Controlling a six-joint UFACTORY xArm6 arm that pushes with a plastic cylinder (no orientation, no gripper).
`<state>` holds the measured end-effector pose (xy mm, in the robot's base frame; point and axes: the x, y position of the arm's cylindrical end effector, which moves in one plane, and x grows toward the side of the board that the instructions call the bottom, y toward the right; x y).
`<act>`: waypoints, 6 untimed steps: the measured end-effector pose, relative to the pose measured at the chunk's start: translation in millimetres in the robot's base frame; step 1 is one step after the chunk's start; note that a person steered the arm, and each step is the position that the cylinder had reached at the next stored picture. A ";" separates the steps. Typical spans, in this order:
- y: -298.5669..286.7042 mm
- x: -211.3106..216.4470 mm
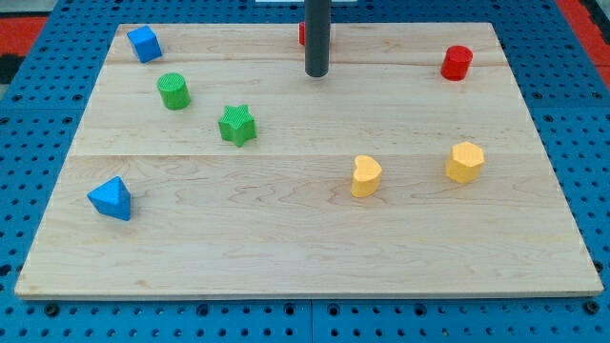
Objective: Move your arm towards the bottom left
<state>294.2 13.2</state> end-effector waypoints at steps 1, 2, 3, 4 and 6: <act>0.8 4.7; 10.4 19.4; 11.7 53.1; 11.7 82.4; 12.3 135.4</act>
<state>429.6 25.4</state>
